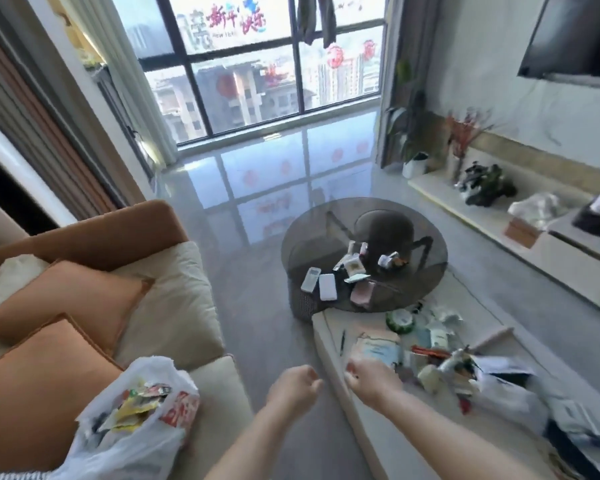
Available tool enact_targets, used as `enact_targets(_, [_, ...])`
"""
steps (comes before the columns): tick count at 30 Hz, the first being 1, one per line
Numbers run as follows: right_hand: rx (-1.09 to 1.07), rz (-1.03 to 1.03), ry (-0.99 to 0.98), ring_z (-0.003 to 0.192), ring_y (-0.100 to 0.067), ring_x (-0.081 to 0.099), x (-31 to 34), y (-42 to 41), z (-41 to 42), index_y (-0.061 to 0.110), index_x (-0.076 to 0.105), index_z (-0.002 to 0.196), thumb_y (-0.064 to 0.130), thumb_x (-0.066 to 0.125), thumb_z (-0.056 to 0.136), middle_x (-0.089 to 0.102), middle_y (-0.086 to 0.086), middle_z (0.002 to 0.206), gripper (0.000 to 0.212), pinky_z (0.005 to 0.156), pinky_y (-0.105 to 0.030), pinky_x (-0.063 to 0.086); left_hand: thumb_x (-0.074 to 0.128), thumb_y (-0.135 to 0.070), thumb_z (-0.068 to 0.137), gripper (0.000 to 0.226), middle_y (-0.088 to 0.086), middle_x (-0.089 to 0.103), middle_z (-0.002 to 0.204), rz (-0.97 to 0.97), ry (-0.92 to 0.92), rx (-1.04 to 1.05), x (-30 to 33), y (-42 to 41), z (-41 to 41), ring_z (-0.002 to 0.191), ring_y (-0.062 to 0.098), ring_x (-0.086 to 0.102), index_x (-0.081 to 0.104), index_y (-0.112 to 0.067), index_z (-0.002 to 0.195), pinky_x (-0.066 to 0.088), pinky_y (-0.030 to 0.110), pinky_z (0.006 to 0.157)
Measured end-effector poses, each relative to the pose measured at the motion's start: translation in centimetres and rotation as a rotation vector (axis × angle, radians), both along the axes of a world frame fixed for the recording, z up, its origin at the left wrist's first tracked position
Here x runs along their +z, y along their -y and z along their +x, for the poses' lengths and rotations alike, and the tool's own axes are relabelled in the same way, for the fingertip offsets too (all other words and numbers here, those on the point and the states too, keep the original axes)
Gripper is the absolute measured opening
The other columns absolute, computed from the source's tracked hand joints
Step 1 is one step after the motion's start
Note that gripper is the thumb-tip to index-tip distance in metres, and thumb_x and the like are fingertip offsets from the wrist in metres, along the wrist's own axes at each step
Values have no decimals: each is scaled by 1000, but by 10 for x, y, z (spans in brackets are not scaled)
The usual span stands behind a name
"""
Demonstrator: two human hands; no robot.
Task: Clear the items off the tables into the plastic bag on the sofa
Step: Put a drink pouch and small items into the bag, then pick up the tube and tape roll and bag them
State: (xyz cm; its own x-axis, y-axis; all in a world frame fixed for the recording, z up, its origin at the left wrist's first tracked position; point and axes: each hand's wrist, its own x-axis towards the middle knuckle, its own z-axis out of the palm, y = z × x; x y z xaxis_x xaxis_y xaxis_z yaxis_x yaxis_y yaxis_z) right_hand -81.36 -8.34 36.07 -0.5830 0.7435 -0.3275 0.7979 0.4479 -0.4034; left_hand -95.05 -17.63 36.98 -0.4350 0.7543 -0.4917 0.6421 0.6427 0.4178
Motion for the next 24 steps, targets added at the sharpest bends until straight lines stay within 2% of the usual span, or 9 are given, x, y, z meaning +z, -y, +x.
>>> enact_targets(6, [-153,78,92,113,-23,56,-1,39,102,19,61,111,35,39,94,62,-3,119,32,93,-33,41,46,-41,91,30,-2,65,117,-15,-39,-332,-6,0,76,108,19,61,65,-24,107,47,27,83])
enact_targets(10, [-239,72,179,109,-26,56,-6,82,176,17,60,111,36,38,95,63,-5,117,33,91,-35,42,44,-41,94,31,-1,65,116,-52,-65,-558,-17,7,145,105,18,61,65,-24,110,46,26,78])
enact_targets(14, [-367,46,212,105,-25,60,-12,126,240,15,60,112,34,37,97,64,-6,114,34,89,-34,44,43,-42,93,32,-1,66,116,-81,-71,-726,-26,19,217,105,19,61,65,-26,110,47,27,81])
enact_targets(19, [-474,26,262,105,-28,60,-16,168,318,12,58,113,33,34,98,63,-10,116,35,88,-34,44,41,-42,95,34,0,66,112,-97,-85,-905,-30,35,304,99,19,62,63,-26,114,43,26,70])
enact_targets(24, [-565,-11,248,106,-27,60,-22,205,414,12,59,113,33,34,99,64,-10,117,36,90,-34,43,41,-41,97,35,3,65,114,-120,-106,-1013,-37,62,405,101,20,62,61,-19,117,45,27,74])
